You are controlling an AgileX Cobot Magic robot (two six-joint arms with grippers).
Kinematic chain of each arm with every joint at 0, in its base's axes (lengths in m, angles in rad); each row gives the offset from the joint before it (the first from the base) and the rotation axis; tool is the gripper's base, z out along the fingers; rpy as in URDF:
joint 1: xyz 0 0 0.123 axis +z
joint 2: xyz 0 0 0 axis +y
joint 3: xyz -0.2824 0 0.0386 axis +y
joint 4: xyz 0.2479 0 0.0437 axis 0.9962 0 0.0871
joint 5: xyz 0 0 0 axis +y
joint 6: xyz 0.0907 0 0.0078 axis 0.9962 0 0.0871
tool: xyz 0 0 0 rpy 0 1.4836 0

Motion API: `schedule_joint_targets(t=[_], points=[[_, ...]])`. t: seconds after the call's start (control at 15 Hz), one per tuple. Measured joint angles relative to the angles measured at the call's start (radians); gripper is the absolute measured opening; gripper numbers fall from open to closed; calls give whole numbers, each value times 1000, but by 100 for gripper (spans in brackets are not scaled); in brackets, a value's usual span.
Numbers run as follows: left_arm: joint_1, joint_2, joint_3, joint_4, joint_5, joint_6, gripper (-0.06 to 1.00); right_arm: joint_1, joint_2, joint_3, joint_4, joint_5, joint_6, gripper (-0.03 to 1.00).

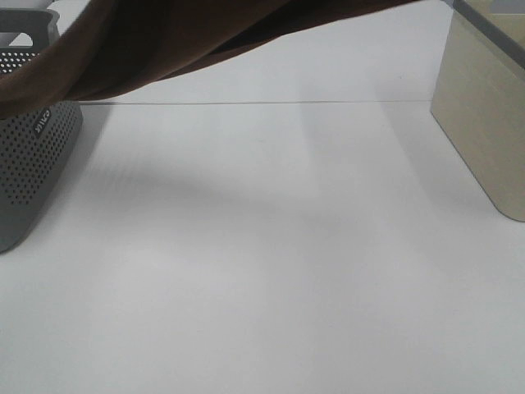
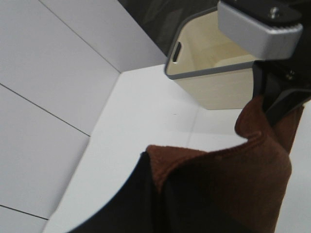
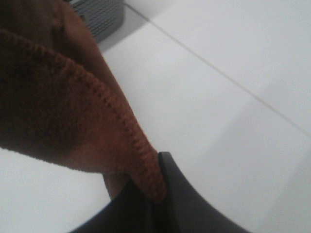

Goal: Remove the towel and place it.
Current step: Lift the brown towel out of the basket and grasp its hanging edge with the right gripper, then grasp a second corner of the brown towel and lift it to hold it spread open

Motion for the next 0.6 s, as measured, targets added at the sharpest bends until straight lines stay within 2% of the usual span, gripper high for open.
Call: schedule_joint_targets(t=[0.13, 0.27, 0.33, 0.53, 0.6], points=[[0, 1, 0, 71, -64, 0, 0, 0, 98, -239, -148, 62, 77, 1], [21, 13, 0, 123, -119, 0, 0, 0, 179, -388, -220, 88, 96, 1], [72, 38, 0, 143, -175, 0, 0, 0, 272, -590, -302, 105, 103, 1], [147, 83, 0, 152, -315, 0, 0, 0, 358, -752, -400, 74, 105, 1], [176, 104, 0, 153, -391, 0, 0, 0, 385, -785, -425, 26, 106, 1]])
